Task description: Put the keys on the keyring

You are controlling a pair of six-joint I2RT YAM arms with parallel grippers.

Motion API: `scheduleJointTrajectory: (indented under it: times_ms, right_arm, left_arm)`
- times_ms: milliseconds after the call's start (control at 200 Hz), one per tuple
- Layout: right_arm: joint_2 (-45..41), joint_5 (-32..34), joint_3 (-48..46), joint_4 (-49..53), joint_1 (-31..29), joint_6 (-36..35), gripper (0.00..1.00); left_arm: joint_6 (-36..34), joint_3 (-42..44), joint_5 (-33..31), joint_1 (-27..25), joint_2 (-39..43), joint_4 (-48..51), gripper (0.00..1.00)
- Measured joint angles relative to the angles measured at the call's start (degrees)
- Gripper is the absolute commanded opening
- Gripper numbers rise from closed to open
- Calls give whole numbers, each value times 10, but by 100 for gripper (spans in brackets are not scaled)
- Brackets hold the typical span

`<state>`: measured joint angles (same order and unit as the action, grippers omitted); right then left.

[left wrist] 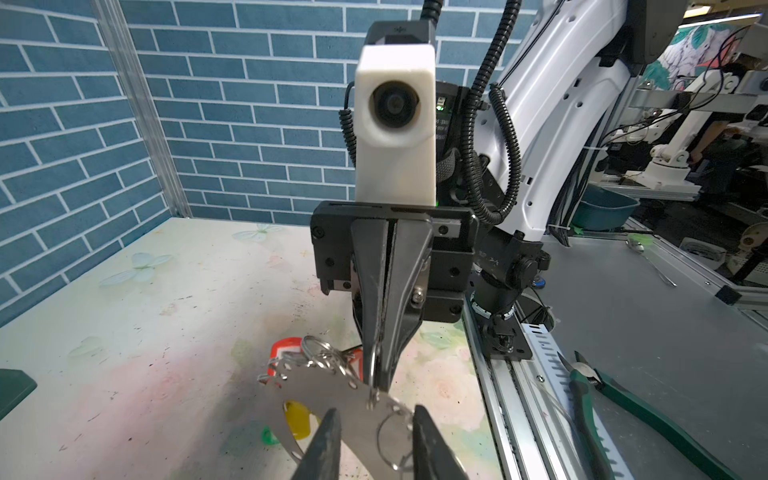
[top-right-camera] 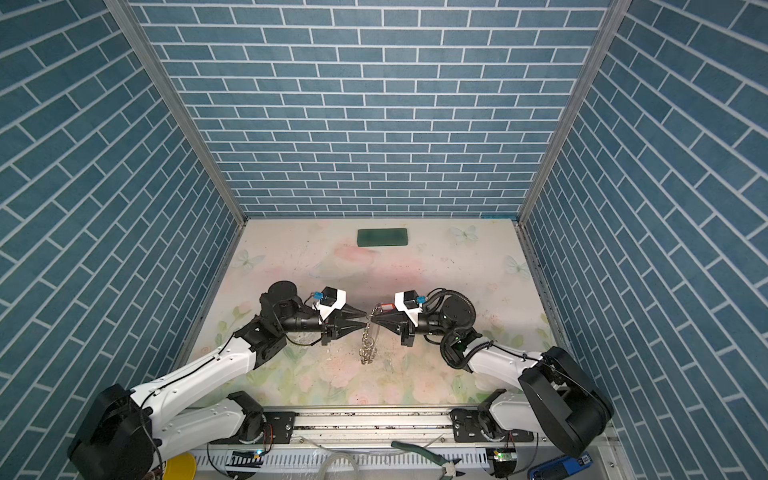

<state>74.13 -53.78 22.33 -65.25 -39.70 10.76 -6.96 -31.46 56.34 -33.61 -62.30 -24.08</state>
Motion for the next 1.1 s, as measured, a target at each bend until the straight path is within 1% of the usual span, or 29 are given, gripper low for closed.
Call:
scheduleJointTrajectory:
  times_ms: [95,175,510,595,650,690,755,850,950,1020,1100]
  right_arm:
    - [13,-1,0,-15,-5,4,0]
    - [24,-2,0,-31,-8,11,0]
    - [32,-8,0,-44,-9,14,0]
    - [32,-8,0,-40,-9,13,0]
    - [27,-6,1,-26,-9,8,7]
    - [17,-3,1,-2,-9,-3,10]
    - [-18,8,5,77,-9,-38,14]
    - [-80,33,31,225,-9,-109,18]
    - [-118,57,67,349,-9,-172,22]
    - [-129,70,86,410,-10,-202,22]
    - [-131,78,91,449,-10,-219,23]
  left_arm:
    - [2,0,8,0,-3,-3,16]
    - [2,0,16,0,-8,-3,14]
    - [-14,-10,19,1,-12,27,1]
    - [-14,-12,18,1,-12,35,0]
    - [-14,-14,15,1,-12,42,0]
    - [-17,-16,12,0,-12,52,0]
    - [-28,-26,2,-1,-12,80,0]
    - [-77,-66,-26,-9,-17,168,0]
    - [-129,-129,-43,-17,-40,258,0]
    - [-159,-168,-51,-21,-59,309,0]
    - [-188,-196,-64,-28,-80,358,0]
